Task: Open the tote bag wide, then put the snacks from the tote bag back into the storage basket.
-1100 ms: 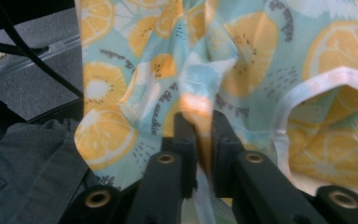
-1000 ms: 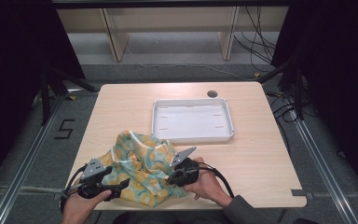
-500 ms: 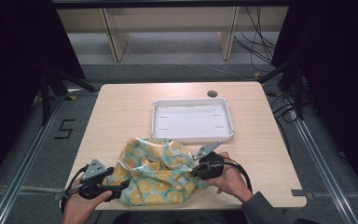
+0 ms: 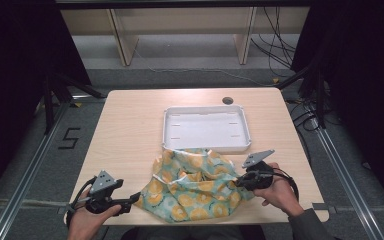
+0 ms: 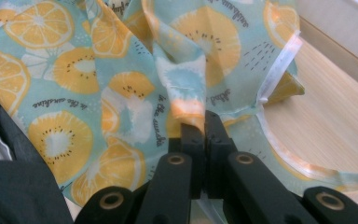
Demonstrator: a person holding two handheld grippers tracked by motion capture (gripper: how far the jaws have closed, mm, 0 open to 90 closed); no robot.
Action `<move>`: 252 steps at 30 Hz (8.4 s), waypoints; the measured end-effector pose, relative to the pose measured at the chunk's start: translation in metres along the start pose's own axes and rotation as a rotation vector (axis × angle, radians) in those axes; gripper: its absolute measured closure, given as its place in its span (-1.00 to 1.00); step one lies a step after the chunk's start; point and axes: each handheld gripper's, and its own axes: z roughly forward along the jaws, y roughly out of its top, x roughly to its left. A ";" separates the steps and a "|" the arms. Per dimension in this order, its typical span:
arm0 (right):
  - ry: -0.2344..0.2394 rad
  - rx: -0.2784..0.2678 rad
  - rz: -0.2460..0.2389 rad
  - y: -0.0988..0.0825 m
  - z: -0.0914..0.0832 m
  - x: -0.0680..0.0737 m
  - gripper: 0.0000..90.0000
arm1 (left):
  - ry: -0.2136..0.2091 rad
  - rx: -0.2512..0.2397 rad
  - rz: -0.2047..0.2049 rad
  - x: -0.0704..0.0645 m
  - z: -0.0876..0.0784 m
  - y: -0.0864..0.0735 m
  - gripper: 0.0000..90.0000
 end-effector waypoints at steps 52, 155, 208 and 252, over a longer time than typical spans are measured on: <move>-0.002 -0.124 -0.042 0.030 0.009 0.011 -0.02 | -0.286 0.060 0.318 -0.111 0.137 0.081 -0.46; 0.204 0.096 0.177 0.036 0.049 -0.029 0.20 | -0.333 0.227 0.320 -0.123 0.152 0.053 0.87; 0.164 0.013 -0.017 0.060 0.007 0.015 0.70 | -0.288 0.127 0.281 -0.110 0.097 0.058 0.49; 0.163 -0.276 -0.040 0.085 -0.081 0.000 0.71 | -0.171 0.057 0.178 -0.061 0.039 0.035 -0.22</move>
